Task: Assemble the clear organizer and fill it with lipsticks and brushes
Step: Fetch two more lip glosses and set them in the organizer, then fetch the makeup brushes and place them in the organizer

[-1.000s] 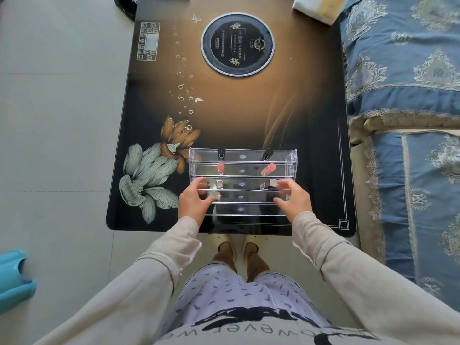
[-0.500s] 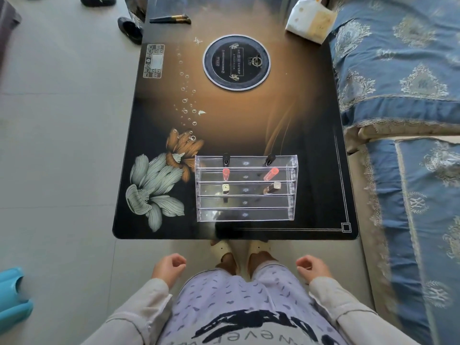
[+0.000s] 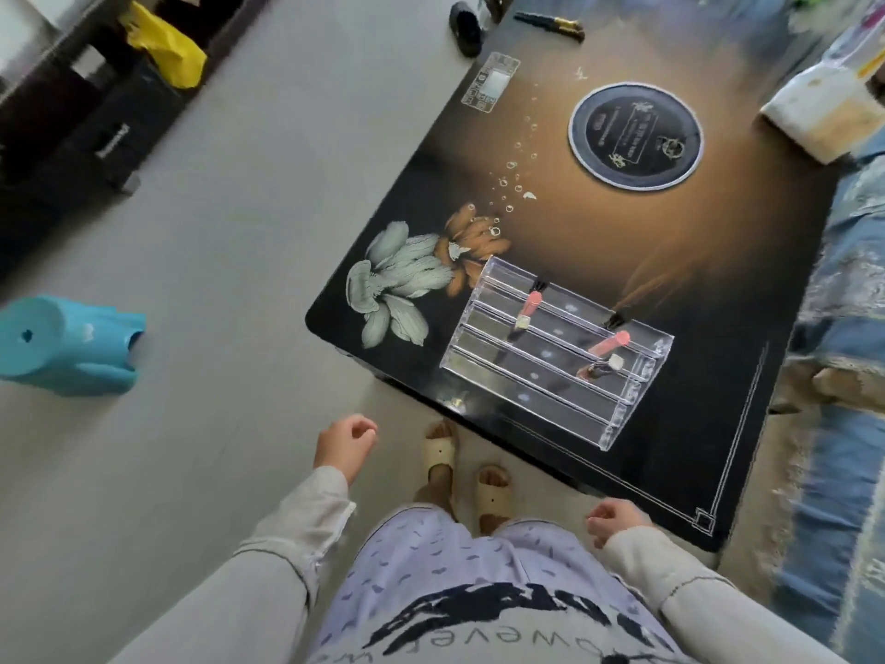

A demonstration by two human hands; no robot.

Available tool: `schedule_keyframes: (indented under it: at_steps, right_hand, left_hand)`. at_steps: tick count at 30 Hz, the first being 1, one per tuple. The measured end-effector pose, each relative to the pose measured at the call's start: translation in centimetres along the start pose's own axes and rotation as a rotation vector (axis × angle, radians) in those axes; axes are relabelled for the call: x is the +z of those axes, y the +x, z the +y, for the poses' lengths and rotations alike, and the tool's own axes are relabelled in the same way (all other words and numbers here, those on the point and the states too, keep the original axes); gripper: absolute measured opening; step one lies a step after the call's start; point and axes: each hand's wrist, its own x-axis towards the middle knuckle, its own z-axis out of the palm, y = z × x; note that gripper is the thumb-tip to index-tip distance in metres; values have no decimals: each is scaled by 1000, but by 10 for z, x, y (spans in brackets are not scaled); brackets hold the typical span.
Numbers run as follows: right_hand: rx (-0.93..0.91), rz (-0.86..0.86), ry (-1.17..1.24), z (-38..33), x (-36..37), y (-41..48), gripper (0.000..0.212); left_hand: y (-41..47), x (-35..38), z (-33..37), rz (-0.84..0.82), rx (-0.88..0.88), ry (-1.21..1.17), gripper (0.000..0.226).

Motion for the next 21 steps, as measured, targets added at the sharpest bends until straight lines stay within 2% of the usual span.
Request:
schedule_keyframes:
  at_steps: [4,7,10,13,15,18,21]
  right_hand:
    - [-129,-26,-226,-23,-4,-2,9]
    - [-215,-84,-399,-47,8,-9,16]
    - [-314,-132,-546,-73,32,-19,22]
    - [-424,-151,-726,-102,56,-32,23]
    - [-479,-172,-738,-119,71,-38,25]
    - [-554,-221,-772,-144,99,-44,13]
    - [-584,-234,-803,-161,105,-43,28]
  left_hand:
    - [-52,24,-64,26,-180,-110,39]
    - [-94,44,-109,62,-310,-183,35]
    - [-134,66,-146,68,-449,-233,17]
    - [-166,85,-175,93,-566,-298,18]
    - [-181,94,-185,128,-621,-336,21]
    - [-197,96,-201,201,-704,-452,21]
    - [-196,90,-205,272,-753,-605,15]
